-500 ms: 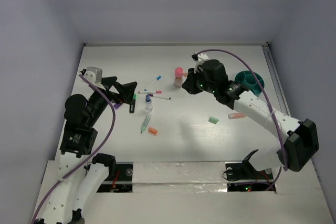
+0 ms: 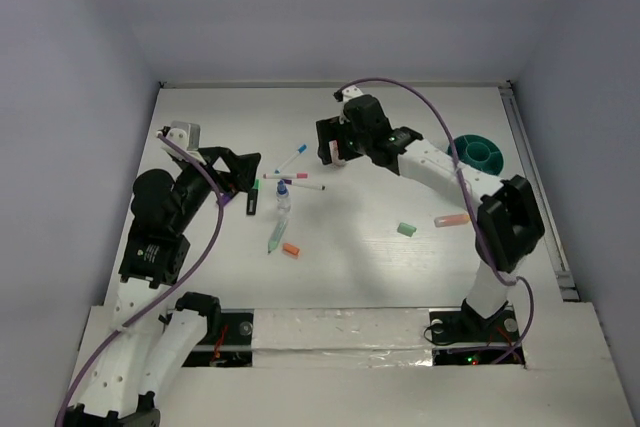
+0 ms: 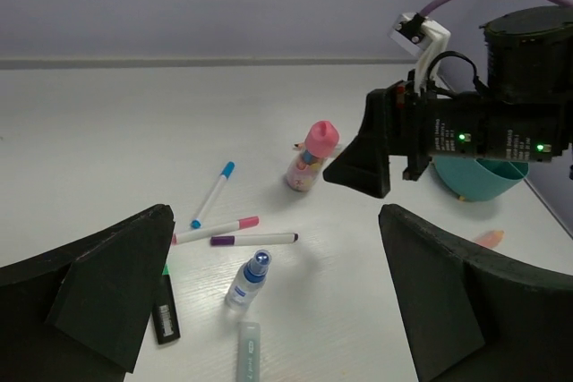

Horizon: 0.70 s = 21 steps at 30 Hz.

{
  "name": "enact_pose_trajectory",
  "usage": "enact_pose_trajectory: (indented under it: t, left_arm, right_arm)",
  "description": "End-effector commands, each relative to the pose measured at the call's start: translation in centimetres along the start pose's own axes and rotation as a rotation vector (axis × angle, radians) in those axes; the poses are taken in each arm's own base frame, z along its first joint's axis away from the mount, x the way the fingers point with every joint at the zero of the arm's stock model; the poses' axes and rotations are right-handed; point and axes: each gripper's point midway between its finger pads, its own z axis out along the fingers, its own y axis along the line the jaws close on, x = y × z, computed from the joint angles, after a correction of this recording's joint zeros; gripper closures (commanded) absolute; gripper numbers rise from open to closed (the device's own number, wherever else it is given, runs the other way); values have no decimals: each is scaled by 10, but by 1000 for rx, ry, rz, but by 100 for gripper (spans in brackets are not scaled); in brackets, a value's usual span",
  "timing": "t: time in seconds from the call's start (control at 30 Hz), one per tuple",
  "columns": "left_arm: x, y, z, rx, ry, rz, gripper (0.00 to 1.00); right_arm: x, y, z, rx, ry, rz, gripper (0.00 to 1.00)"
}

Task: Sort the stationery into containers
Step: Pick up the stationery from the center of the board.

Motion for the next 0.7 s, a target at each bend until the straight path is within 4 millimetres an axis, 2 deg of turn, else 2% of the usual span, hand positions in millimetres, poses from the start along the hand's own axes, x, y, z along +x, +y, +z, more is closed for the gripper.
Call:
enact_pose_trajectory:
  t: [0.0,0.03,0.37,0.57,0.67]
  left_arm:
    - [-4,7,1,-34,-24,3,1]
    - [-5,6,1,-33,-24,3,1]
    - [-3,1,2,1,-18,4,1]
    - [-4,-1,2,7,-19,5,1]
    - [-3,0,2,5,-17,3,1]
  right_arm:
    - [-22,-8,13,73,-29,-30,2]
    - [-27,-10,15,94,-37,-32,2]
    - [-20,-34,45,238,-6,-56,7]
    - [-26,-40,57,278,-22,-70,11]
    - [-32,-39,61,282,-35,-73,16]
